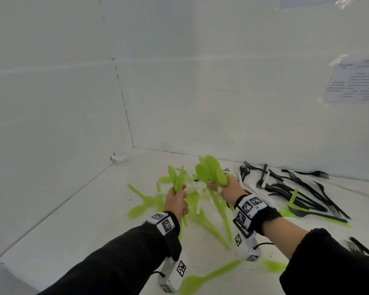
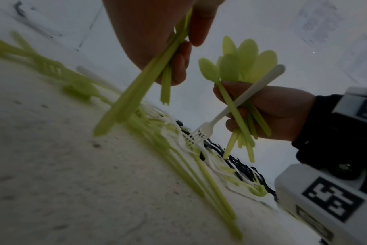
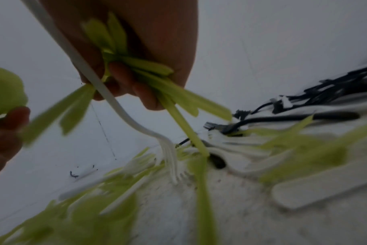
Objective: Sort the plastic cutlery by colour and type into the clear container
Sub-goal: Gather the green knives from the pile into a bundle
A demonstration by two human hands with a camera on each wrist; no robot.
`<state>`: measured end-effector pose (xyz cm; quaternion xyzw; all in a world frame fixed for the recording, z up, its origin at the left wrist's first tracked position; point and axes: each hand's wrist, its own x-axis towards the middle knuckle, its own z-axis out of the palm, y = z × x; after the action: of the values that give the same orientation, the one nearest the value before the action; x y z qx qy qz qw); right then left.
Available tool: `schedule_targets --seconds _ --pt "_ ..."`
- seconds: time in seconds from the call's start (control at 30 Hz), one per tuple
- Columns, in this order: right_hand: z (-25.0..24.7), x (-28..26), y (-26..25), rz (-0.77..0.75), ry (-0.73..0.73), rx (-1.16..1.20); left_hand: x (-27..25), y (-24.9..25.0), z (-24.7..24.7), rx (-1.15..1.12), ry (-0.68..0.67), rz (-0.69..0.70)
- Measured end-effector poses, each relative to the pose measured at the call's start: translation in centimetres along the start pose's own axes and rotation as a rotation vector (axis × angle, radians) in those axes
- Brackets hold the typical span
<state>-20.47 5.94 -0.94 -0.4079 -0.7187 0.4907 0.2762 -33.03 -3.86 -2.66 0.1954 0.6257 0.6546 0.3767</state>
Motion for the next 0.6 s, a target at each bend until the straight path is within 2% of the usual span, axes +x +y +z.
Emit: schedule_targets --seconds 0.1,0.33,0.5,0.6 --pt "-2.6 -0.6 -0.2 -0.030 0.087 0.076 -0.9 0.0 1.9 0.012 -0.041 -0.018" --pt "-8.7 -2.5 0.2 -0.158 0.359 0.020 -3.0 -1.2 6.4 -0.065 -0.156 -0.061" --pt "-12.7 -4.1 0.9 -0.160 0.398 0.088 -4.3 -1.8 10.4 -0.117 -0.234 -0.229" --pt "-14.4 -5.1 2.3 -0.172 0.419 0.086 -4.9 -2.8 12.7 -0.134 -0.262 -0.234"
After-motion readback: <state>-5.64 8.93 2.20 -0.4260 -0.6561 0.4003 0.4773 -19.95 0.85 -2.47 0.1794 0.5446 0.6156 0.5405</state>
